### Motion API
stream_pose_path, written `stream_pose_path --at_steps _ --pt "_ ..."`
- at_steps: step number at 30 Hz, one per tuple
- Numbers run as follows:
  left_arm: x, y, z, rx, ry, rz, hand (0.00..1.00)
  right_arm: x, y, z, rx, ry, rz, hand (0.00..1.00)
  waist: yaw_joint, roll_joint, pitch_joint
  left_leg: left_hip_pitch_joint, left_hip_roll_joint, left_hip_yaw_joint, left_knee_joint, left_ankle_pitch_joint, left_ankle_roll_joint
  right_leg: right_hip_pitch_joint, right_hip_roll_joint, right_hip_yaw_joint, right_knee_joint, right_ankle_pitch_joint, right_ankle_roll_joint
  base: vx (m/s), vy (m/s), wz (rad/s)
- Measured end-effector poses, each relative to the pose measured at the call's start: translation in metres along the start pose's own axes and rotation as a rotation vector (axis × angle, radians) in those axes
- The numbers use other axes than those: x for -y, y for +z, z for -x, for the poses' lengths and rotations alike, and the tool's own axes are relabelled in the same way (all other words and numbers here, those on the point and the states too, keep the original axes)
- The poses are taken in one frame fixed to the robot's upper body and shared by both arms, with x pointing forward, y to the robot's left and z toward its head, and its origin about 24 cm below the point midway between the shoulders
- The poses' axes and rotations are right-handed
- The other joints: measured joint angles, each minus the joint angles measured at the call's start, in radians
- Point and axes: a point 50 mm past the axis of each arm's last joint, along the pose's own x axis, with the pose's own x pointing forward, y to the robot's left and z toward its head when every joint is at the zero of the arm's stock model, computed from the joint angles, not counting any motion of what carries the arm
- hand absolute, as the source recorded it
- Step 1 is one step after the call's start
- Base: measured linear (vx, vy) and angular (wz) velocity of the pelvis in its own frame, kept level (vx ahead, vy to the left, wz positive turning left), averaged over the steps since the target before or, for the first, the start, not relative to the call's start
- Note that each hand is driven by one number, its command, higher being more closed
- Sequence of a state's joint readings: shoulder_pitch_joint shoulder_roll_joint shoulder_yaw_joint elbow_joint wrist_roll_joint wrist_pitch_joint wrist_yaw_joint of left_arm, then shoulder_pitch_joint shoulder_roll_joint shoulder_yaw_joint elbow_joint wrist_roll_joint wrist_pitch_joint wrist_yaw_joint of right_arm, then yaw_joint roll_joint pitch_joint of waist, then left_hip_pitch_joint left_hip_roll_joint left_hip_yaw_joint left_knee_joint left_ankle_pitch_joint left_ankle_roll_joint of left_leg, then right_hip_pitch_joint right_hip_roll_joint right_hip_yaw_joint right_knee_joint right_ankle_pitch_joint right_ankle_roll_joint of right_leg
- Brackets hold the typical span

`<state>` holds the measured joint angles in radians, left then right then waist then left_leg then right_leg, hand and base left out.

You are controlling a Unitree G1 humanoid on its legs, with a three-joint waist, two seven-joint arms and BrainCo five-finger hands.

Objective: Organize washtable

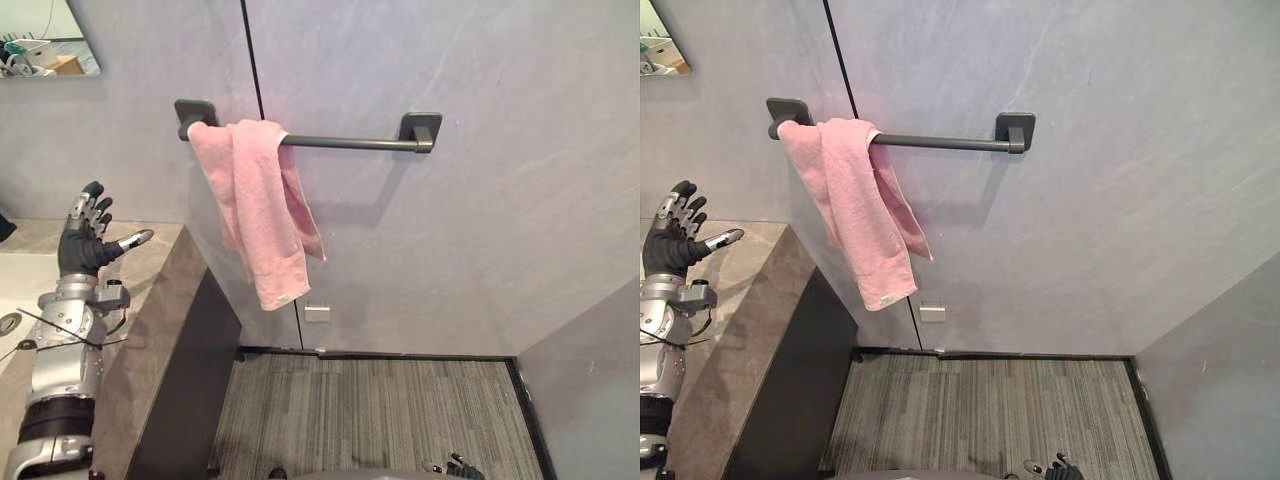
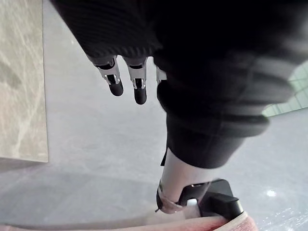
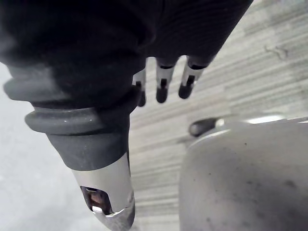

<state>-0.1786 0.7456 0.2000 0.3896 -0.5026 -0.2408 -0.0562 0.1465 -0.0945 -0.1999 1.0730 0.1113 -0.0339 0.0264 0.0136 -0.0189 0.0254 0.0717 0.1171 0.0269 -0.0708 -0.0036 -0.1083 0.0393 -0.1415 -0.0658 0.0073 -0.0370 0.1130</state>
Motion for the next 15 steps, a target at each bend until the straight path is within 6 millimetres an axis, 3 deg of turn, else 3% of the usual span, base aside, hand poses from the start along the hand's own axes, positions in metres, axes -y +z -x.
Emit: stream_pose_path --at_steps 10,15 --pt "0.019 -0.011 -0.019 -0.096 -0.121 0.057 0.0 0.006 0.005 -0.001 0.01 0.01 0.034 0.0 -0.021 -0.006 0.0 0.0 0.001 0.044 -0.002 -0.001 0.0 -0.027 0.003 0.044 0.002 0.011 -0.003 -0.02 0.01 -0.12" --pt "0.027 -0.005 -0.027 -0.078 -0.142 0.075 0.0 0.008 0.004 0.0 0.008 0.005 0.033 0.0 -0.032 -0.013 0.003 0.003 0.002 0.081 -0.005 -0.001 0.0 -0.044 0.006 0.078 -0.011 0.031 -0.001 -0.04 0.009 -0.22"
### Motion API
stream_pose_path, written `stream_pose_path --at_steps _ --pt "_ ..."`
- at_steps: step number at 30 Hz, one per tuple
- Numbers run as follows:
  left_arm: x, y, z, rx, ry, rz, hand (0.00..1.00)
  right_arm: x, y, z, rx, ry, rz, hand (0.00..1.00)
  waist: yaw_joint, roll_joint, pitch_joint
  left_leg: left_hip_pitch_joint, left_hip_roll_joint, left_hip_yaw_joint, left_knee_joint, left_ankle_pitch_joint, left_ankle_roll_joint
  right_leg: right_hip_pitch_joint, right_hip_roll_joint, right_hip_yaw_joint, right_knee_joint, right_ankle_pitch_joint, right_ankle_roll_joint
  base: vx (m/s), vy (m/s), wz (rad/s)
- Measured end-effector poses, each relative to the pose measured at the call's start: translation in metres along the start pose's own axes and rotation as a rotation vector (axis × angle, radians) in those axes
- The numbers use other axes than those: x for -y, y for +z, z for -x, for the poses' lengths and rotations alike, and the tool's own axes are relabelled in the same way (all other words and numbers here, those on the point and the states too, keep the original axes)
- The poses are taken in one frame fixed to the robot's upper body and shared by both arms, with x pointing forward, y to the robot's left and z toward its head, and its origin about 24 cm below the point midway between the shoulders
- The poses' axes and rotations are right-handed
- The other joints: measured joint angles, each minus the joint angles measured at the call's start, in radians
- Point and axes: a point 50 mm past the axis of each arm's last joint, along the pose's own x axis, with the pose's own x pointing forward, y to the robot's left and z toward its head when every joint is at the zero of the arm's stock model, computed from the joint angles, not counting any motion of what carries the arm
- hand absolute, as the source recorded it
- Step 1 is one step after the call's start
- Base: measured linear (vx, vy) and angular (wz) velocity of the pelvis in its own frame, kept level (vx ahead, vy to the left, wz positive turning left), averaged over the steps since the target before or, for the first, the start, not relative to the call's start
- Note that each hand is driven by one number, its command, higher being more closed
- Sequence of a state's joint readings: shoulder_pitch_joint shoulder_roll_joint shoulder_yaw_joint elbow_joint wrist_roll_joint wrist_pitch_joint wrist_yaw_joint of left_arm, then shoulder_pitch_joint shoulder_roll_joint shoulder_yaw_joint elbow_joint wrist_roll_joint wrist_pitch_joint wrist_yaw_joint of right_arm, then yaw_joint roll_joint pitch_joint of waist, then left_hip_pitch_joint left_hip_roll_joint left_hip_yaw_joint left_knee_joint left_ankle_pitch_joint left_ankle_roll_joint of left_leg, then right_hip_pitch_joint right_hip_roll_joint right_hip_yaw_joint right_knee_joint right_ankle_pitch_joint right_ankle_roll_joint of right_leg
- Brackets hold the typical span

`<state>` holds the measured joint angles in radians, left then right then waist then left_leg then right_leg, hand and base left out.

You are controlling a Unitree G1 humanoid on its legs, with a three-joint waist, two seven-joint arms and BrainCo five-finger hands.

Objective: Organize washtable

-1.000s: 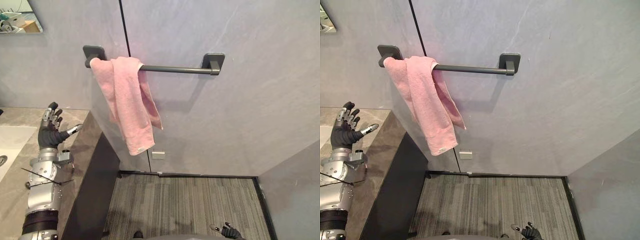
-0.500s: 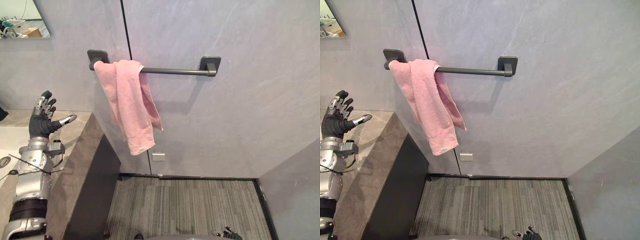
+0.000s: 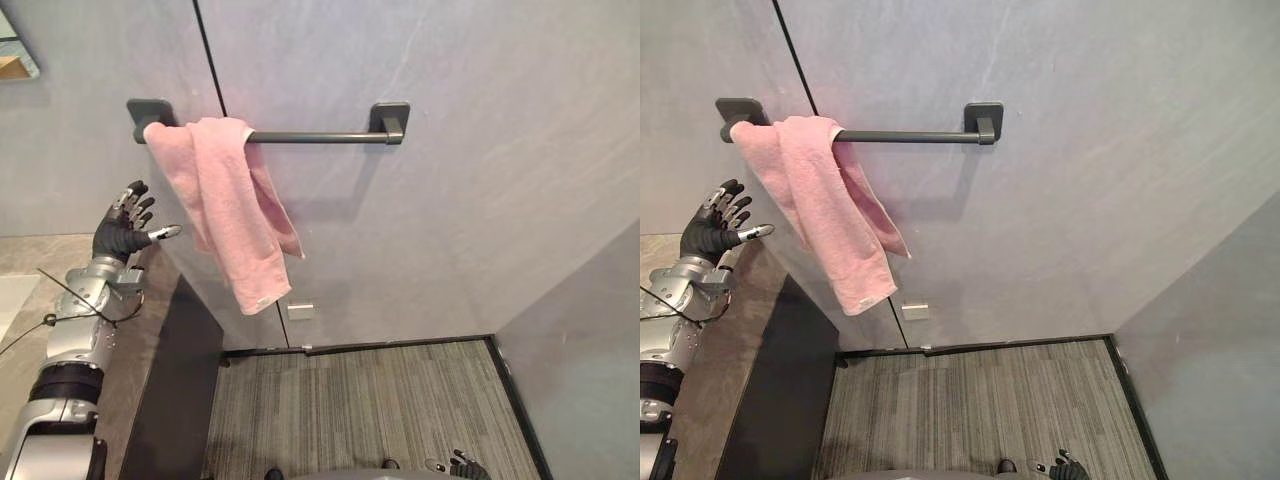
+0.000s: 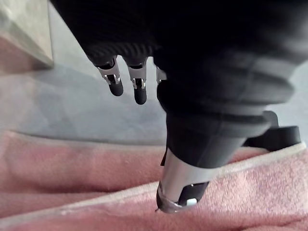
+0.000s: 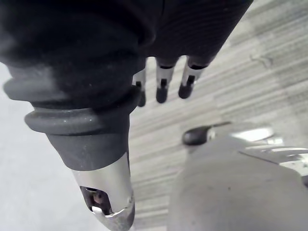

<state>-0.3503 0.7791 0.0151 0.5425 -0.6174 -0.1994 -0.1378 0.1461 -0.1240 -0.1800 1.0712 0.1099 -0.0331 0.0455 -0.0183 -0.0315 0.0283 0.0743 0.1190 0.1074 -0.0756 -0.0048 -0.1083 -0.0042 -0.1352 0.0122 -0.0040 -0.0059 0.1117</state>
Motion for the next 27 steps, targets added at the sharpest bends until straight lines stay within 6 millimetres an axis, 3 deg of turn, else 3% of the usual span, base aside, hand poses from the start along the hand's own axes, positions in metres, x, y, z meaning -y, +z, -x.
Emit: stream_pose_path --at_steps 5,17,21,22,24,26,27 --pt "0.007 0.002 -0.005 -0.005 -0.051 -0.005 0.0 0.0 0.0 0.0 0.0 0.001 0.0 0.0 -0.025 0.0 0.001 0.013 0.001 0.022 -0.012 0.0 0.0 -0.005 0.002 0.02 -0.006 0.006 0.004 -0.02 -0.001 -0.13" --pt "0.012 0.005 -0.016 -0.023 -0.065 -0.029 0.0 -0.001 0.002 -0.001 0.001 0.003 -0.007 0.0 -0.028 -0.008 0.016 -0.012 0.001 0.036 -0.013 -0.001 -0.001 -0.025 0.002 0.027 -0.033 0.026 0.004 -0.01 -0.005 -0.03" --pt "0.006 0.0 -0.016 -0.05 -0.024 -0.028 0.0 -0.001 0.003 -0.001 0.006 0.003 -0.016 0.0 -0.037 -0.008 0.021 -0.025 0.001 0.038 -0.012 -0.001 -0.001 -0.038 0.003 0.029 -0.033 0.028 0.005 -0.01 -0.003 -0.01" --pt "0.005 -0.002 -0.016 -0.059 -0.016 -0.028 1.0 -0.001 0.003 -0.001 0.005 0.003 -0.016 0.0 -0.04 -0.008 0.024 -0.026 0.001 0.038 -0.012 -0.001 -0.001 -0.038 0.003 0.029 -0.034 0.028 0.005 0.0 0.0 0.0" --pt "0.002 -0.006 -0.015 -0.079 0.008 -0.038 1.0 -0.001 0.006 -0.001 0.014 0.004 -0.019 0.0 -0.046 -0.008 0.034 -0.026 0.001 0.038 -0.012 -0.001 -0.001 -0.037 0.003 0.028 -0.034 0.028 0.005 0.0 0.0 0.0" --pt "0.002 -0.006 -0.015 -0.085 0.012 -0.058 1.0 -0.004 0.021 -0.002 0.07 0.014 -0.021 0.0 -0.043 -0.009 0.045 -0.027 0.001 0.038 -0.012 -0.001 -0.001 -0.038 0.003 0.028 -0.034 0.03 0.005 0.0 0.0 0.0" --pt "0.002 -0.007 -0.015 -0.091 0.022 -0.064 1.0 -0.007 0.037 0.0 0.144 0.03 -0.008 0.0 -0.044 -0.009 0.046 -0.027 0.001 0.038 -0.011 -0.001 -0.001 -0.039 0.003 0.028 -0.034 0.032 0.006 -0.03 -0.01 -0.04"
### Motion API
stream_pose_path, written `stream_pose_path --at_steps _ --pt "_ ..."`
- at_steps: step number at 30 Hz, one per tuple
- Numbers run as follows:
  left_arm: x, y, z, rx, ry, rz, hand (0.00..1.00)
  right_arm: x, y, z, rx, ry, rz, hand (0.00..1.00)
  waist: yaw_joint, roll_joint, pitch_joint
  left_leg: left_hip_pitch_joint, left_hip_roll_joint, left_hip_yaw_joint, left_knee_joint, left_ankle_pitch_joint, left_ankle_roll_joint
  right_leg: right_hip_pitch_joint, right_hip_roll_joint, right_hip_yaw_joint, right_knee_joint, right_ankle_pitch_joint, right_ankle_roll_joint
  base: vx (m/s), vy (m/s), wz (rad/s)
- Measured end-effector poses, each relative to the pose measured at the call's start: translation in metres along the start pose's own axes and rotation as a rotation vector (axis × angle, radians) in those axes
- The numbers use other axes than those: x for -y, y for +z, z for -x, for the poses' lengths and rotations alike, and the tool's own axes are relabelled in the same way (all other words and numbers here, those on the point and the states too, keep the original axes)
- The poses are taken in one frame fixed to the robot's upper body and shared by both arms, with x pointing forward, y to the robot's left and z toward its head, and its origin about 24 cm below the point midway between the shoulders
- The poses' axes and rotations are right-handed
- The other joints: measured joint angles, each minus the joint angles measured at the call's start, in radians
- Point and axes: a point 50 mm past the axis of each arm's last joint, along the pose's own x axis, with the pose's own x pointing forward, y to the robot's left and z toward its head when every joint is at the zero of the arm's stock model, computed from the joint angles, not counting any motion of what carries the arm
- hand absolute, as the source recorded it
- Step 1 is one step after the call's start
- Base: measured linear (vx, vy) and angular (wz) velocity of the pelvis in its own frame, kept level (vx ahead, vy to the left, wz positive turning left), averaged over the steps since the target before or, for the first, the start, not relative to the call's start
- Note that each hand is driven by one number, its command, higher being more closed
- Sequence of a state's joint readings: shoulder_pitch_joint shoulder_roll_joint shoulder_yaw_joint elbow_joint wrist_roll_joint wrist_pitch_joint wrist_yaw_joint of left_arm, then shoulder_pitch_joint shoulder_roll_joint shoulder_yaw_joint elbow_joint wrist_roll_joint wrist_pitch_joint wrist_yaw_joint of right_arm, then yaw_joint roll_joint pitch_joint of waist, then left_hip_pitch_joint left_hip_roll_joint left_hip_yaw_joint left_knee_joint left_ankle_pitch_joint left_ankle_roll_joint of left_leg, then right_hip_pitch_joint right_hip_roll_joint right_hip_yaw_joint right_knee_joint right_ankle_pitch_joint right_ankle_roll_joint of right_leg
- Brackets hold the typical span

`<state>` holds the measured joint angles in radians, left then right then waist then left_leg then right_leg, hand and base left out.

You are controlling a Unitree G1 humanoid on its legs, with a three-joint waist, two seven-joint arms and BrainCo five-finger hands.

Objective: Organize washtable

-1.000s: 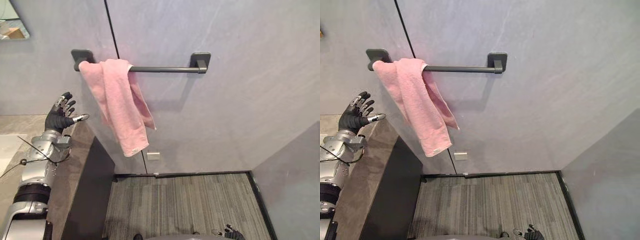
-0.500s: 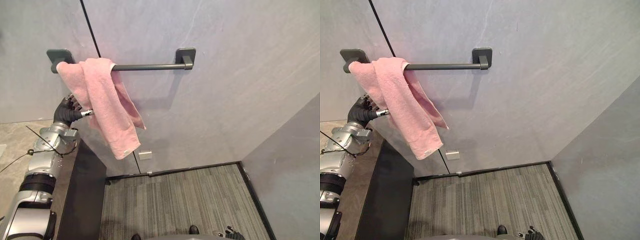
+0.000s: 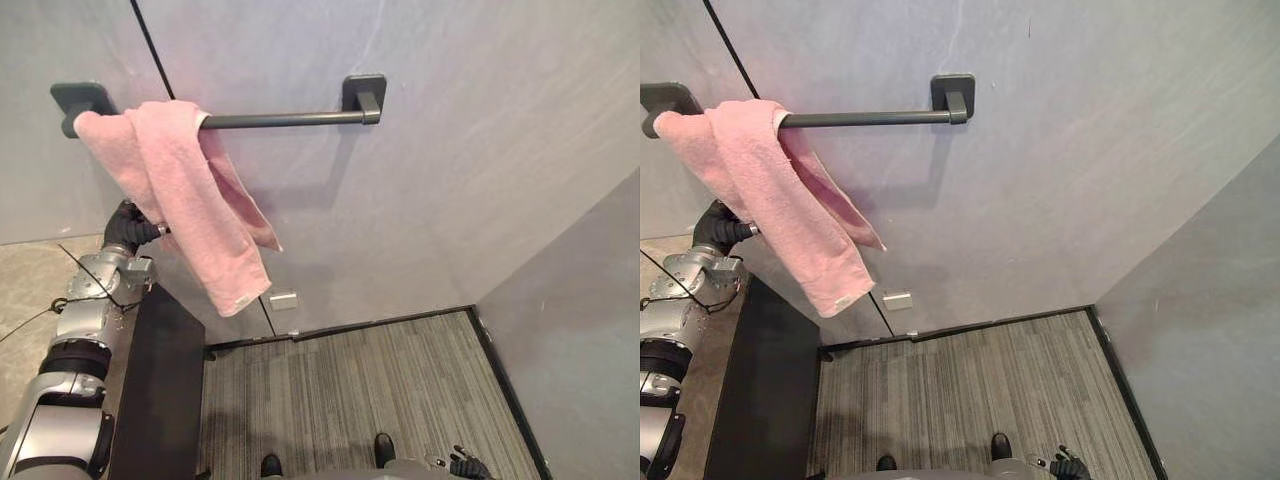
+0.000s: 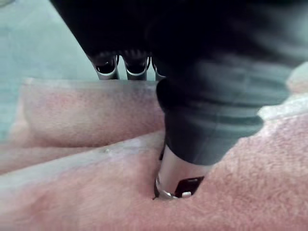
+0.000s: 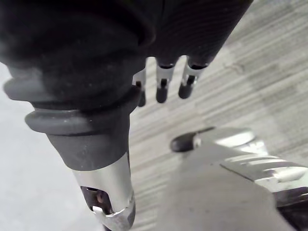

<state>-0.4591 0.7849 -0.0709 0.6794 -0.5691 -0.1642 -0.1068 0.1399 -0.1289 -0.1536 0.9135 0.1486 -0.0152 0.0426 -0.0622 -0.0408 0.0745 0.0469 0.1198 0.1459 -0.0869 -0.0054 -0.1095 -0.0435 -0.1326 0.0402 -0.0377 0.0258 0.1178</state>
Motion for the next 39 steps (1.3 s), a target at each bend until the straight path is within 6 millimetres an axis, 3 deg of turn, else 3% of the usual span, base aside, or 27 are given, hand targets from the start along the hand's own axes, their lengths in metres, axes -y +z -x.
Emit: stream_pose_path --at_steps 2,3,4,5,6,8,11,14,18,21,26,29,33,35,39 --pt "0.0 -0.001 0.0 0.004 0.013 0.017 1.0 -0.009 0.047 0.002 0.2 0.052 0.053 0.0 0.003 0.0 0.0 -0.003 0.0 0.008 0.001 0.0 0.0 -0.009 0.0 0.005 0.0 0.007 0.001 -0.04 -0.011 -0.13" --pt "0.002 0.0 0.0 0.011 0.016 0.033 1.0 -0.016 0.082 0.007 0.342 0.084 0.077 0.0 0.012 0.001 0.001 -0.008 -0.001 0.016 0.004 0.0 0.0 -0.018 0.0 0.014 -0.001 0.015 0.002 -0.05 -0.008 -0.18" --pt "0.003 -0.001 0.0 0.012 0.018 0.04 1.0 -0.019 0.098 0.01 0.408 0.101 0.092 0.0 0.016 0.0 0.001 -0.009 -0.001 0.02 0.006 0.0 0.0 -0.02 0.001 0.02 -0.001 0.016 0.002 -0.06 -0.01 -0.17" --pt "0.003 -0.001 0.0 0.012 0.028 0.037 1.0 -0.03 0.133 0.019 0.539 0.146 0.11 0.0 0.017 -0.002 0.002 -0.013 -0.001 0.022 0.013 0.0 0.0 -0.023 0.0 0.023 -0.002 0.019 0.003 -0.05 -0.012 -0.08" --pt "0.003 0.0 -0.001 0.015 0.036 0.036 1.0 -0.037 0.15 0.026 0.607 0.174 0.121 0.0 0.017 -0.003 0.003 -0.016 0.0 0.021 0.017 0.0 0.0 -0.024 0.001 0.024 -0.002 0.021 0.002 -0.08 -0.025 -0.07" --pt "0.001 0.002 -0.002 0.022 0.06 0.039 1.0 -0.069 0.209 0.06 0.869 0.321 0.179 0.0 0.018 -0.005 0.006 -0.018 0.004 0.024 0.023 0.0 0.0 -0.026 0.006 0.032 -0.003 0.026 0.001 -0.07 -0.03 -0.06" --pt "0.003 0.012 -0.007 0.051 0.062 0.044 1.0 -0.102 0.257 0.107 1.101 0.539 0.288 0.0 0.023 -0.016 0.014 -0.018 0.006 0.022 0.03 0.0 0.0 -0.022 0.007 0.033 -0.003 0.03 0.002 -0.04 -0.02 0.0" --pt "0.007 0.015 -0.01 0.059 0.049 0.04 1.0 -0.128 0.286 0.134 1.175 0.723 0.367 0.0 0.029 -0.025 0.015 -0.019 0.005 0.02 0.031 0.001 0.0 -0.02 0.006 0.032 -0.003 0.034 0.003 -0.02 -0.005 0.01" --pt "0.019 0.027 -0.015 0.096 0.001 0.041 1.0 -0.157 0.304 0.157 1.177 0.899 0.446 0.0 0.051 -0.025 0.016 -0.031 0.006 0.01 0.033 0.002 0.0 -0.019 0.006 0.021 -0.017 0.04 0.002 -0.01 -0.011 0.05" --pt "0.027 0.028 -0.016 0.099 -0.027 0.036 1.0 -0.178 0.32 0.16 1.123 0.954 0.459 0.0 0.061 -0.025 0.019 -0.04 0.007 0.001 0.033 0.005 -0.004 -0.019 0.006 0.012 -0.025 0.047 0.001 -0.01 -0.015 0.09" --pt "0.037 0.032 -0.018 0.11 -0.064 0.055 1.0 -0.196 0.347 0.157 1.034 0.923 0.431 0.0 0.087 -0.022 0.025 -0.062 0.008 -0.027 0.033 0.013 -0.006 -0.019 0.005 -0.013 -0.034 0.051 -0.004 -0.02 -0.017 0.17" --pt "0.046 0.042 -0.024 0.133 -0.093 0.056 1.0 -0.216 0.371 0.159 1.003 0.869 0.339 0.0 0.117 -0.019 0.053 -0.075 0.009 -0.043 0.033 0.021 -0.007 -0.02 0.006 -0.031 -0.035 0.051 -0.004 -0.04 -0.018 0.14" --pt "0.056 0.054 -0.03 0.167 -0.106 0.101 1.0 -0.25 0.374 0.166 0.971 0.879 0.291 0.0 0.135 -0.016 0.063 -0.11 0.012 -0.072 0.033 0.036 -0.014 -0.038 0.008 -0.058 -0.036 0.053 -0.007 -0.04 -0.025 0.21" --pt "0.063 0.062 -0.034 0.19 -0.108 0.124 1.0 -0.278 0.37 0.177 0.944 0.908 0.243 0.0 0.142 -0.015 0.072 -0.134 0.014 -0.087 0.033 0.045 -0.016 -0.052 0.01 -0.069 -0.036 0.055 -0.01 -0.05 -0.024 0.18" --pt "0.08 0.071 -0.04 0.204 -0.141 0.147 1.0 -0.292 0.371 0.177 0.889 0.872 0.122 0.0 0.157 -0.014 0.074 -0.156 0.015 -0.108 0.033 0.056 -0.023 -0.062 0.011 -0.089 -0.037 0.056 -0.011 -0.04 -0.021 0.15"
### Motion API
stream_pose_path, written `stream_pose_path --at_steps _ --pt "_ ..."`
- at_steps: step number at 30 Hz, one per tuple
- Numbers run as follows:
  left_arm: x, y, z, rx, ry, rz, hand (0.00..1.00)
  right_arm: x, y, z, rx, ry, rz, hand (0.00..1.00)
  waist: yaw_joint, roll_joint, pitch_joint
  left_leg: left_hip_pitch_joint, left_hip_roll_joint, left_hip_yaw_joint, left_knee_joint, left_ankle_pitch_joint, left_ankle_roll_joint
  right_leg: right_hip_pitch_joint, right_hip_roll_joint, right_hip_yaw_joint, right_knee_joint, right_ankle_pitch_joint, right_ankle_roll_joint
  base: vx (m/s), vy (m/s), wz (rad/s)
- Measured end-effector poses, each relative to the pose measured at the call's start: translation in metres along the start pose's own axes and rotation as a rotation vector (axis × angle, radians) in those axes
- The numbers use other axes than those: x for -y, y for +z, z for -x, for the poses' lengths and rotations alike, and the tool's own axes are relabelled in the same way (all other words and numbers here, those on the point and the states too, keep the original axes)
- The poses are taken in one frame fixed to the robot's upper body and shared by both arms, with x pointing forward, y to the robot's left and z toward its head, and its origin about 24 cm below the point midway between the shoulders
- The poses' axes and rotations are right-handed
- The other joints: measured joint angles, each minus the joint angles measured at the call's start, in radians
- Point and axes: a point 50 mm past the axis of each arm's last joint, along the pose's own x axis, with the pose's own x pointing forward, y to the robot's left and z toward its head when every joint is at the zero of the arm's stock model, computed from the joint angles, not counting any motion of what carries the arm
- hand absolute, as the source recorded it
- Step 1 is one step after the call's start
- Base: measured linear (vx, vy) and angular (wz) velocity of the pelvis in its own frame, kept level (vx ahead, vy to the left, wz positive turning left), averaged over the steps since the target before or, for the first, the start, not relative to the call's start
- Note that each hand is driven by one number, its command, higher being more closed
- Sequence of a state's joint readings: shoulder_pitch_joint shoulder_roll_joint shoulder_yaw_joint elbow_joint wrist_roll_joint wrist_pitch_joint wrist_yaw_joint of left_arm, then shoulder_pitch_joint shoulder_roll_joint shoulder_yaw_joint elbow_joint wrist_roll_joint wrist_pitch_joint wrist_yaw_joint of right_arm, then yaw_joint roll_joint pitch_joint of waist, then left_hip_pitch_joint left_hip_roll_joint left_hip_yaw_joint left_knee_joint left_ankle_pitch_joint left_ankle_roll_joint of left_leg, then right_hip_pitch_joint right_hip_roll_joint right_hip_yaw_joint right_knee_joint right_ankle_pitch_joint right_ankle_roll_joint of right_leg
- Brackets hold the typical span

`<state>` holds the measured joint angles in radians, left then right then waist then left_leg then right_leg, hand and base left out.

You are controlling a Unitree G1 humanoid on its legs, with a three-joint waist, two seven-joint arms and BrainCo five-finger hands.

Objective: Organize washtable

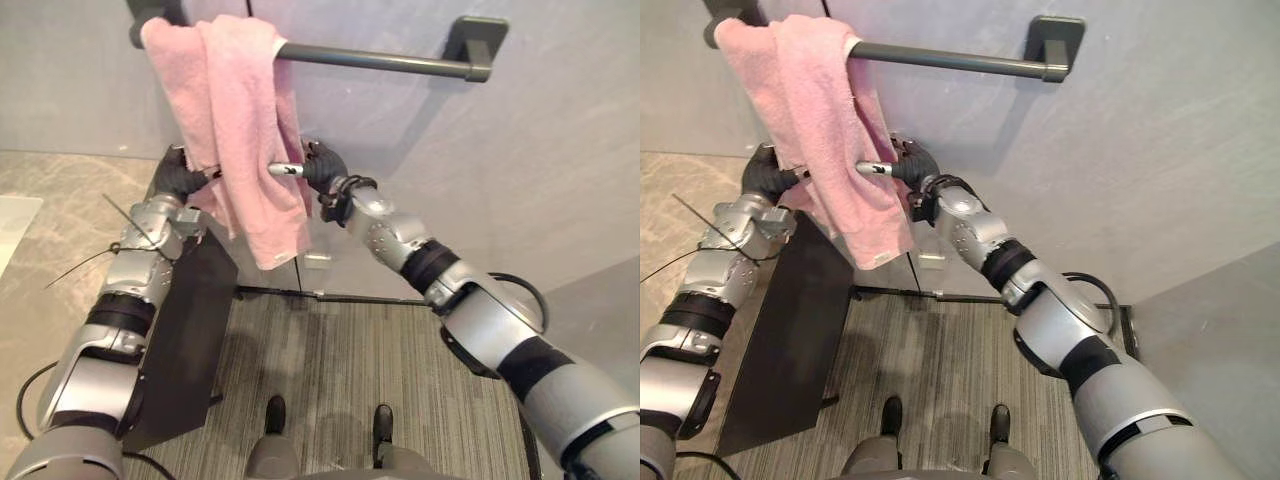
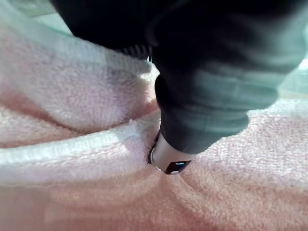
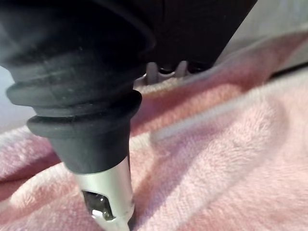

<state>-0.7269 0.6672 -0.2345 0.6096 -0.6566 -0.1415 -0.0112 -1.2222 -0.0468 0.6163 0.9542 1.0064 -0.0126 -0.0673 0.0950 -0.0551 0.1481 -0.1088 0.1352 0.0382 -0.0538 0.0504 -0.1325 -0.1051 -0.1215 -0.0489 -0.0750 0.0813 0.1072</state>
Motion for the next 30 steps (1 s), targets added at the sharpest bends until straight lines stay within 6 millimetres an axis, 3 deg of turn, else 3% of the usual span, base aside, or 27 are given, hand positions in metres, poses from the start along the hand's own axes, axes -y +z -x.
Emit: stream_pose_path --at_steps 7,8,14,21,26,30 --pt "0.007 0.01 -0.014 0.019 0.026 0.033 1.0 -0.013 0.014 -0.007 0.036 -0.051 -0.024 0.0 -0.002 0.026 0.022 -0.04 0.02 -0.033 -0.009 0.027 -0.014 -0.027 0.02 -0.026 0.0 0.01 -0.014 -0.08 -0.031 0.09" --pt "0.007 0.013 -0.016 0.027 0.031 0.035 1.0 -0.015 0.016 -0.007 0.045 -0.047 -0.016 1.0 -0.002 0.026 0.025 -0.041 0.025 -0.035 -0.018 0.036 -0.02 -0.032 0.026 -0.028 0.0 0.012 -0.017 -0.08 -0.051 0.02" --pt "0.015 0.013 -0.02 0.028 0.035 0.059 1.0 -0.022 0.027 -0.008 0.085 -0.009 0.051 1.0 -0.002 0.044 0.038 -0.047 0.04 -0.038 -0.019 0.042 -0.028 -0.039 0.042 -0.029 0.0 0.015 -0.021 -0.04 -0.026 -0.01" --pt "0.006 0.018 -0.013 0.068 0.055 0.076 1.0 -0.033 0.075 -0.004 0.225 0.114 0.096 1.0 -0.006 0.051 0.053 -0.047 0.039 -0.036 -0.019 0.042 -0.028 -0.039 0.04 -0.028 0.0 0.015 -0.021 0.0 0.0 0.0" --pt "-0.016 0.015 0.001 0.068 0.092 0.05 1.0 -0.02 0.088 0.003 0.263 0.13 0.138 1.0 -0.021 0.05 0.054 -0.034 0.039 -0.027 -0.022 0.045 -0.027 -0.037 0.04 -0.012 0.006 0.017 -0.021 -0.04 0.0 -0.05" --pt "-0.014 0.022 0.005 0.116 0.069 0.047 1.0 0.001 0.086 0.011 0.267 0.104 0.181 1.0 -0.025 0.046 0.055 -0.019 0.038 -0.004 -0.038 0.051 -0.024 -0.042 0.04 0.006 0.001 0.029 -0.019 -0.05 0.007 -0.17"
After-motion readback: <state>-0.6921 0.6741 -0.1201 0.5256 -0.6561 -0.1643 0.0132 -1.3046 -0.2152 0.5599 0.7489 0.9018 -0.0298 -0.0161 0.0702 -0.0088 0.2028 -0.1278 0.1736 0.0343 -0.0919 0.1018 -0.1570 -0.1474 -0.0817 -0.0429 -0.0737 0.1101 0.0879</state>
